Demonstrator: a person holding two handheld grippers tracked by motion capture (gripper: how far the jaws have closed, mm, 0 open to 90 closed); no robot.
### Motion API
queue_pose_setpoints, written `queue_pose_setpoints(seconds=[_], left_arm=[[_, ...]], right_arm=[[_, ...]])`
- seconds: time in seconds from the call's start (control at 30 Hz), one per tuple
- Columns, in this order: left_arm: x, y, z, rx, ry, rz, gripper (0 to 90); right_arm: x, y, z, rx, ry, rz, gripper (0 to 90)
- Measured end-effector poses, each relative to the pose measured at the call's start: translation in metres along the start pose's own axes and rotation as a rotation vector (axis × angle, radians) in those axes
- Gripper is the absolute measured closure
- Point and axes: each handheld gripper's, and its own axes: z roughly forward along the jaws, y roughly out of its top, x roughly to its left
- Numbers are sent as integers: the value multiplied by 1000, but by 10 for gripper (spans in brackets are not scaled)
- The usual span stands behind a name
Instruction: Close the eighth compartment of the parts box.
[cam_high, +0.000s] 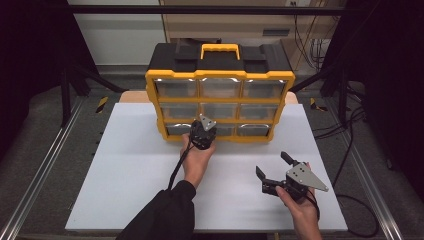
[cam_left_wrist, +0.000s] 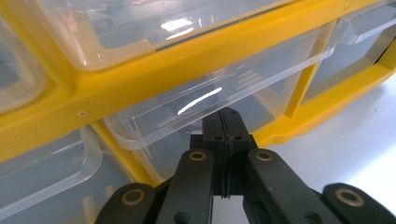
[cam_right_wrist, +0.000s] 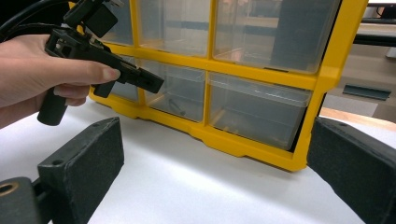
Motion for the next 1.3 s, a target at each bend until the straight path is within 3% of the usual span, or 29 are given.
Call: queue_pose_setpoints(seconds=[1.3], left_arm=[[3, 1, -12, 11, -24, 24, 900]], right_arm=[[-3, -2, 2, -1, -2, 18, 47]])
